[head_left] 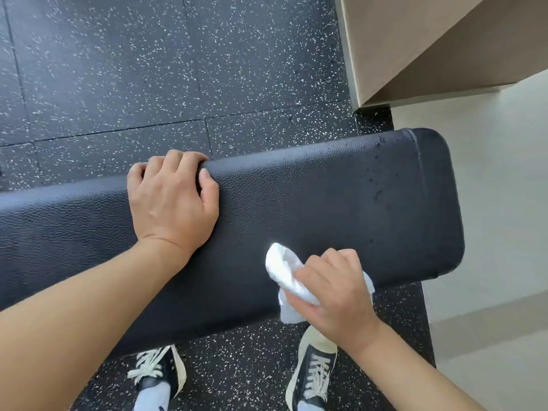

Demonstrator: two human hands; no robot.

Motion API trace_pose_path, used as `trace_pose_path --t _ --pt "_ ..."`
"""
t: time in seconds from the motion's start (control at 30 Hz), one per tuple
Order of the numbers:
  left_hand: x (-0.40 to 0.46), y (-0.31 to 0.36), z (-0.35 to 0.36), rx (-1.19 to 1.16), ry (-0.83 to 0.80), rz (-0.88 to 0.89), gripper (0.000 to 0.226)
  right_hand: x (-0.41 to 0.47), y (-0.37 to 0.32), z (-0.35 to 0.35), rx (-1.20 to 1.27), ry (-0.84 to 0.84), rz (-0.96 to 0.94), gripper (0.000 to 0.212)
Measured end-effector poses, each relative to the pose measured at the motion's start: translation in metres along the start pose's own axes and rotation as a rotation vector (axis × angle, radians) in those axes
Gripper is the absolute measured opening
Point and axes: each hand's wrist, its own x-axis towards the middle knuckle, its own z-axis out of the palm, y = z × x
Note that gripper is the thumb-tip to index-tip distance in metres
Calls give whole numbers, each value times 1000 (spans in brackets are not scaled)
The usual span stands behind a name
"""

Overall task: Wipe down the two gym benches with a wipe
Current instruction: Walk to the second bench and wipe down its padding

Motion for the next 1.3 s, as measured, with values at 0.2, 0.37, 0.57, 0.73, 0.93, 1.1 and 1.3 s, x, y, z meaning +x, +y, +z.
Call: trace_pose_path --t 0.2,0.37,0.57,0.73,0.93,1.1,1.3 --pt "-1 -1 1 5 -3 1 38 124 27 12 -50 137 56 22" --pt "0 2 0 24 -8 13 41 205 27 22 -97 153 228 28" --pt "6 4 -8 95 -113 220 44 68 -7 12 -16 94 78 24" --pt "16 20 -27 44 -336 500 64 0 0 -5 -51 -5 -38 28" --pt "21 77 -8 -57 -293 262 39 120 69 -18 -210 183 266 30" --pt "32 121 14 -4 -209 89 36 136 81 -15 -148 216 404 27" --pt "29 124 23 -9 -112 55 39 -10 30 -23 -94 144 397 28"
